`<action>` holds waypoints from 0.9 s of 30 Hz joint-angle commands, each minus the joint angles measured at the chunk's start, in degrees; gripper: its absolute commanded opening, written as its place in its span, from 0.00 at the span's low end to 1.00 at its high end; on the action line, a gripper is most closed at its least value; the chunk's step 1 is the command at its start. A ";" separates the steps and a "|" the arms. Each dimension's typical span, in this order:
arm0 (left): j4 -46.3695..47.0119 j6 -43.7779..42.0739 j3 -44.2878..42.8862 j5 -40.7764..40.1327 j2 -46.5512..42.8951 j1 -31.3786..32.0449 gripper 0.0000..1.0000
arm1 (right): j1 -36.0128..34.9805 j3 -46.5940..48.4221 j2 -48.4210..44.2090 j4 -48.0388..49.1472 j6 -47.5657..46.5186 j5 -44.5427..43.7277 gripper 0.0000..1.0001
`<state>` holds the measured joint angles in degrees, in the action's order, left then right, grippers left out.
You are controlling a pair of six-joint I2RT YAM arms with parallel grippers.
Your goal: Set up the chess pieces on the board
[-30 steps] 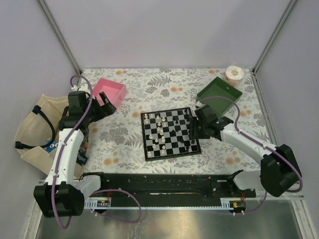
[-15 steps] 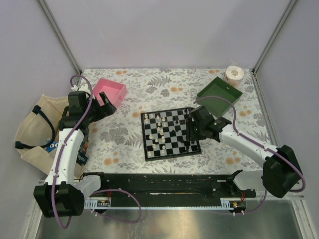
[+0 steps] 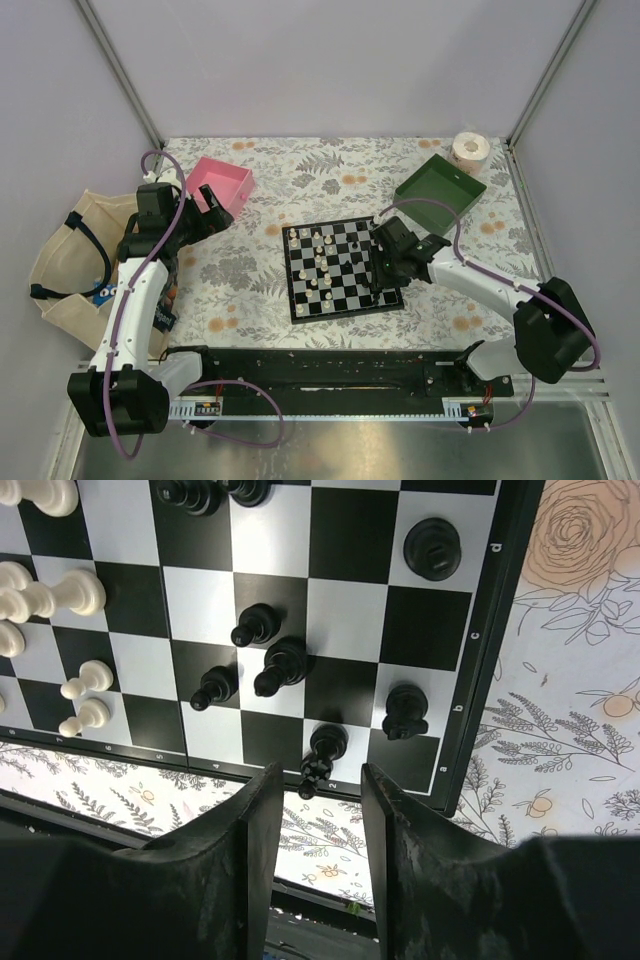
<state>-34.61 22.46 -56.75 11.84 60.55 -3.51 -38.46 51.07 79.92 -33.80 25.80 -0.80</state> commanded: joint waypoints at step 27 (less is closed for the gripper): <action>1.74 -0.31 -0.73 1.35 0.18 -0.45 0.99 | -2.50 3.86 5.95 -1.53 1.36 -0.43 0.36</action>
<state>-34.61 22.46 -56.75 11.86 60.58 -3.51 -40.18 52.51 85.30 -35.00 26.48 -0.82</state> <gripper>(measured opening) 0.988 0.378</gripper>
